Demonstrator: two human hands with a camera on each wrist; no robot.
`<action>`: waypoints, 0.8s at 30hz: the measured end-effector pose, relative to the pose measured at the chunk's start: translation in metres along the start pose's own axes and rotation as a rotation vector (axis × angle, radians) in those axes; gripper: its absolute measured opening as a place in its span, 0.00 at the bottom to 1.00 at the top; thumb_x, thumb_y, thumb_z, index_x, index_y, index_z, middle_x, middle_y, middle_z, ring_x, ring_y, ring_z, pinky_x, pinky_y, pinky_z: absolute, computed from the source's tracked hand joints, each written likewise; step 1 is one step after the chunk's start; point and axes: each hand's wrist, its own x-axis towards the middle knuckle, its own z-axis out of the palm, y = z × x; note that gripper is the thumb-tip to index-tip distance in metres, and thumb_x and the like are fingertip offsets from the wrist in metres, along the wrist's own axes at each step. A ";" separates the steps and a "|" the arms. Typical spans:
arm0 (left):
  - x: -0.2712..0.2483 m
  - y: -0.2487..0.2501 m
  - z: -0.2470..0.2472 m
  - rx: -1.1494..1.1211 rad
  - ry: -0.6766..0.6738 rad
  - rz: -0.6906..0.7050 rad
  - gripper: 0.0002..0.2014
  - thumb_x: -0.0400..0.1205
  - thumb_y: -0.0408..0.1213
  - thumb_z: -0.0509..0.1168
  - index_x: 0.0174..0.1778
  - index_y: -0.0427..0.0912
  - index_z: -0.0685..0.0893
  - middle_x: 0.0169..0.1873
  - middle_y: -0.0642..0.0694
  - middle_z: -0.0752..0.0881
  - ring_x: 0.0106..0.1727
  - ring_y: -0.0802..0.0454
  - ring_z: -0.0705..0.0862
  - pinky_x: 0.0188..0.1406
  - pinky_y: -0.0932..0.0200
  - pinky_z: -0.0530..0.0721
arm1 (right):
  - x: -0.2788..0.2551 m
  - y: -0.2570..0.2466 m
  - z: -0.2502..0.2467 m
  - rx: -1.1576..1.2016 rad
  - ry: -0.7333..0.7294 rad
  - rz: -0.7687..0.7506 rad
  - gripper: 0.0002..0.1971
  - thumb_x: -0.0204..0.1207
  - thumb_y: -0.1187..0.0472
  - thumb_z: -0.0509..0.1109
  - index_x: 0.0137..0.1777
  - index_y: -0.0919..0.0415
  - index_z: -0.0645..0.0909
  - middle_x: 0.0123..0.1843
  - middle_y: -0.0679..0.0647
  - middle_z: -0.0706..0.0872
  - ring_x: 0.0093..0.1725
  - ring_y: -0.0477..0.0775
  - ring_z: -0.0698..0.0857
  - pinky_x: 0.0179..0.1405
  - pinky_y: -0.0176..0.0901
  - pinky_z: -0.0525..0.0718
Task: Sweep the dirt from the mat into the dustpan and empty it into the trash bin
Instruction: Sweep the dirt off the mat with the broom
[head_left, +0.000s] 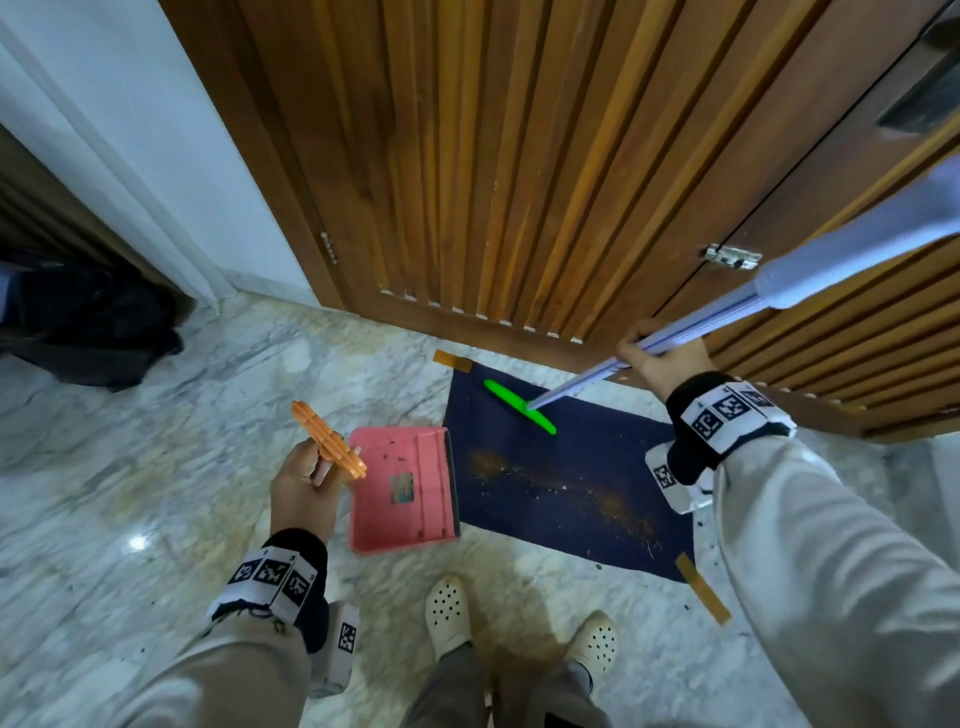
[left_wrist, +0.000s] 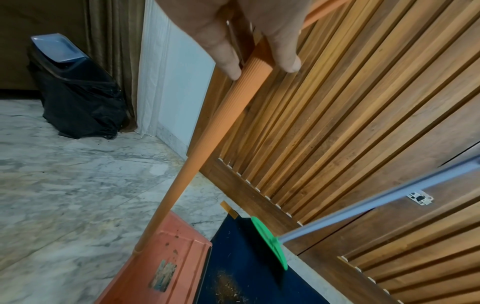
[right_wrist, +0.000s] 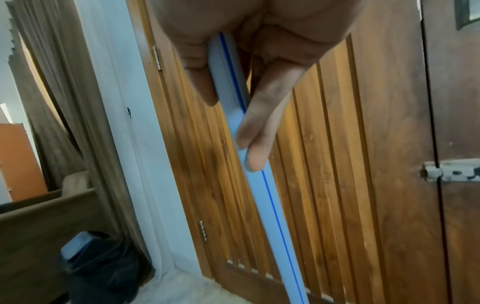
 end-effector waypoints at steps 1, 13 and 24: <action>-0.001 0.000 -0.001 -0.007 -0.006 -0.009 0.12 0.77 0.31 0.69 0.35 0.54 0.80 0.36 0.52 0.77 0.43 0.67 0.78 0.57 0.58 0.74 | 0.004 0.001 0.007 -0.035 -0.035 0.009 0.12 0.74 0.62 0.67 0.33 0.70 0.75 0.32 0.71 0.79 0.31 0.59 0.79 0.36 0.54 0.80; -0.001 -0.013 -0.019 0.064 0.029 0.015 0.05 0.76 0.25 0.68 0.46 0.37 0.82 0.38 0.55 0.80 0.44 0.70 0.77 0.52 0.64 0.72 | -0.018 0.032 0.058 -0.244 -0.427 -0.091 0.07 0.69 0.63 0.67 0.32 0.64 0.76 0.27 0.55 0.75 0.24 0.48 0.68 0.29 0.41 0.67; -0.003 -0.019 -0.018 0.072 -0.016 0.046 0.06 0.77 0.27 0.68 0.40 0.26 0.79 0.41 0.43 0.73 0.39 0.63 0.75 0.67 0.53 0.74 | -0.001 0.010 0.048 -0.281 -0.267 0.004 0.05 0.80 0.63 0.62 0.53 0.54 0.77 0.50 0.53 0.73 0.59 0.63 0.79 0.55 0.35 0.76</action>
